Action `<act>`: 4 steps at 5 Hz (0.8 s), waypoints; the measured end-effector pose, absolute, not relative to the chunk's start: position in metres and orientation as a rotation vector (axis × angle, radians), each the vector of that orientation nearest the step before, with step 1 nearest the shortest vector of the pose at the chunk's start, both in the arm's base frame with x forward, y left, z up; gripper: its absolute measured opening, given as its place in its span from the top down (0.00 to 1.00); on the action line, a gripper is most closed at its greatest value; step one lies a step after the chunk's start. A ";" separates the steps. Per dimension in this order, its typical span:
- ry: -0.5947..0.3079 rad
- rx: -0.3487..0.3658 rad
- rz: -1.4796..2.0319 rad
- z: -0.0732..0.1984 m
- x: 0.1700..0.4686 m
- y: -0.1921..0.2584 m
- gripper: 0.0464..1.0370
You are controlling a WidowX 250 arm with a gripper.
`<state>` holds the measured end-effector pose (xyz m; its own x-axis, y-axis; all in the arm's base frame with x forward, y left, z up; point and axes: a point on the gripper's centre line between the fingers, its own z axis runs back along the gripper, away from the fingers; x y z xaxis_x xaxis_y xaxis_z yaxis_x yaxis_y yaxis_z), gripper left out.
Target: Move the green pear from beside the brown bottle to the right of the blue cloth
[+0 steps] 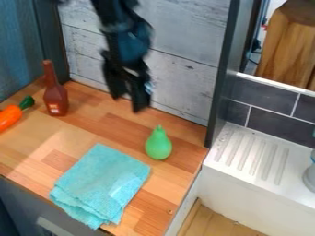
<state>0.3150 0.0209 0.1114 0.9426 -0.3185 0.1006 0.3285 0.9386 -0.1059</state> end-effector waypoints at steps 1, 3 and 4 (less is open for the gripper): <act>-0.099 -0.013 -0.195 0.148 0.305 0.067 0.03; -0.115 0.066 0.025 0.183 0.326 0.158 0.03; -0.050 0.081 0.139 0.171 0.334 0.185 0.03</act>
